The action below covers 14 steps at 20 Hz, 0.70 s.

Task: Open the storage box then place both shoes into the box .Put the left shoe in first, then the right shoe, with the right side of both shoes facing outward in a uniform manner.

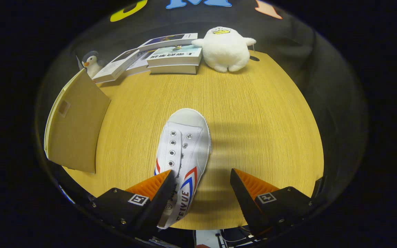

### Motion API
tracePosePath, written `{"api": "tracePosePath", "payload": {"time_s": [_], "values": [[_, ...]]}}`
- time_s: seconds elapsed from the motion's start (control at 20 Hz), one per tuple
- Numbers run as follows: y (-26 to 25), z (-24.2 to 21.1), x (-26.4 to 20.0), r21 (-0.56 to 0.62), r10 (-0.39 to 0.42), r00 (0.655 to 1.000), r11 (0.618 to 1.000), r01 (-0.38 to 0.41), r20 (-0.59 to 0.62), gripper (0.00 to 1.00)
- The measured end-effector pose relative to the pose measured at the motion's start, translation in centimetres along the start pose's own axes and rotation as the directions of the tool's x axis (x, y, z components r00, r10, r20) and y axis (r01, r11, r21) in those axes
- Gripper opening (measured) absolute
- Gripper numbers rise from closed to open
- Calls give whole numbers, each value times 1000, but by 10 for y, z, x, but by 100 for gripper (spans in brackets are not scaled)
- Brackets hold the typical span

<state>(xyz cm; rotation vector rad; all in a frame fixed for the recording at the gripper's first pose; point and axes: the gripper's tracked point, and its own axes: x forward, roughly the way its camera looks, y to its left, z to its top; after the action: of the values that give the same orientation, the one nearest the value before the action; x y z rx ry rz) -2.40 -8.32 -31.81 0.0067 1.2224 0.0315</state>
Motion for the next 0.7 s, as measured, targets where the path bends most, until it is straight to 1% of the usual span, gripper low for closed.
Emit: {"api": "tracePosePath", "payload": {"time_s": [0.1, 0.25, 0.3, 0.4, 0.45, 0.5, 0.55, 0.65, 0.7], "values": [[-1, -4, 8, -19, -12, 1000, 1000, 11, -21, 98], [7, -2, 14, -14, 10, 999, 1000, -10, -38, 96], [8, -3, 15, -14, 18, 999, 1000, -18, -44, 92], [10, -3, 16, -5, 40, 998, 999, -40, -49, 88], [15, -3, 16, 7, 65, 997, 998, -64, -53, 81], [19, -5, 20, 17, 67, 996, 998, -66, -54, 64], [18, -3, 19, 13, 60, 997, 998, -60, -51, 53], [17, -3, 18, -2, 43, 998, 999, -43, -42, 49], [18, -5, 17, -18, 43, 999, 999, -43, -32, 43]]}}
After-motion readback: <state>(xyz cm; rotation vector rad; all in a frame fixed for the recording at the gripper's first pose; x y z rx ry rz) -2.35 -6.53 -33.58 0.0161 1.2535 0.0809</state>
